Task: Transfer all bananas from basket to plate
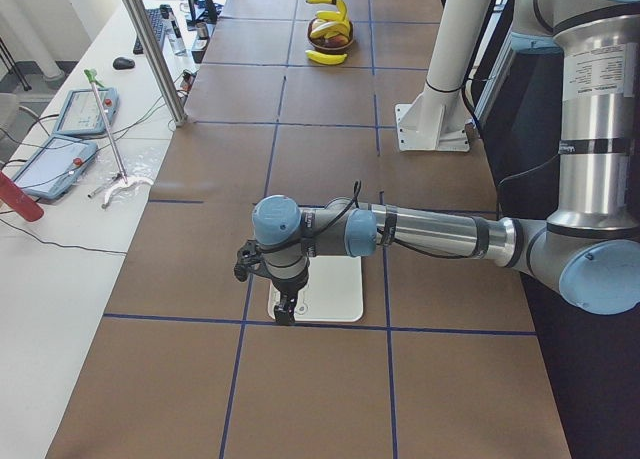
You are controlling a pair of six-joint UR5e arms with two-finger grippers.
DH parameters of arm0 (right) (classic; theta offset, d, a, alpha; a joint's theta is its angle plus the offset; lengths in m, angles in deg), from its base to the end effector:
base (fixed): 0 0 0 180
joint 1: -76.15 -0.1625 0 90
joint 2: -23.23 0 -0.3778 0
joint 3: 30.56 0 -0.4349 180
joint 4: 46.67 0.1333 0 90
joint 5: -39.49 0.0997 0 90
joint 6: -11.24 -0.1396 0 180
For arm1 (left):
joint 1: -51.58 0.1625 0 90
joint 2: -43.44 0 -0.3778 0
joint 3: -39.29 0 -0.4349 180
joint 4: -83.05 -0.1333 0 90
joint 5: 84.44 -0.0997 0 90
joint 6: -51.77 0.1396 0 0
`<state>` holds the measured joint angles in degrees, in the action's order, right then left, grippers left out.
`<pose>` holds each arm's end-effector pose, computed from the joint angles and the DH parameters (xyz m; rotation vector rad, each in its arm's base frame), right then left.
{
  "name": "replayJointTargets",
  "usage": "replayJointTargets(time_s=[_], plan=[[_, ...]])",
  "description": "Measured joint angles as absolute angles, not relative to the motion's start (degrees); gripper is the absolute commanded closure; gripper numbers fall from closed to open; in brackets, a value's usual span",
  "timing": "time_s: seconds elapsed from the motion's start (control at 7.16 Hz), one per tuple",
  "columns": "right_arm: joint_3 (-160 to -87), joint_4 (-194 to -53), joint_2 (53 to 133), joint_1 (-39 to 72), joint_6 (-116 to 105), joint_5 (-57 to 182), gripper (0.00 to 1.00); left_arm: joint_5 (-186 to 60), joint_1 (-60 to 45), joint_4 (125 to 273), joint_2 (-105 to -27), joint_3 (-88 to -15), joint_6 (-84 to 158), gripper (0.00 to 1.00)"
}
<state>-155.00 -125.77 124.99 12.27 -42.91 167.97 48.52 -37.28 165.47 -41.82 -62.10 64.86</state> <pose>-0.1642 -0.4404 0.4006 0.0107 -0.8629 0.2619 -0.0282 -0.4994 0.5924 0.0628 0.7491 0.2305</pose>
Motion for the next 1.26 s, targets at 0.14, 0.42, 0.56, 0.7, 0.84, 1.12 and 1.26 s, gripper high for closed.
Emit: replayJointTargets(time_s=[0.14, 0.42, 0.56, 0.7, 0.84, 1.12, 1.26], plan=[[-155.09, -130.82, 118.96, 13.6, -42.92, 167.74, 1.0, 48.4, -37.28, 165.44, -41.89, -62.97, 64.86, 0.0], [-152.81, -135.32, 107.19, 17.9, -43.04, 166.77, 0.98, 48.34, -37.19, 167.05, -44.32, -64.37, 64.8, 0.0], [-150.45, -135.8, 101.61, 20.61, -43.18, 165.57, 0.99, 48.44, -37.08, 169.8, -46.42, -64.23, 64.8, 0.0], [-148.12, -135.94, 96.53, 23.85, -43.48, 163.2, 0.99, 49.16, -36.25, 172.28, -48.19, -64.01, 63.79, 0.0], [-146.63, -135.78, 92.81, 26.82, -44.05, 160.43, 0.99, 51.33, -34.36, 173.59, -49.59, -64.03, 59.59, 0.0], [-144.68, -135.21, 87.25, 31.31, -47.72, 157.51, 0.99, 57.72, -30.35, 175.06, -53.6, -63.83, 45.35, 0.0], [-143.67, -135.08, 84.26, 33.8, -50.56, 155.38, 0.99, 60.14, -26.49, 175.39, -57.22, -63.8, 36.79, 0.0]])
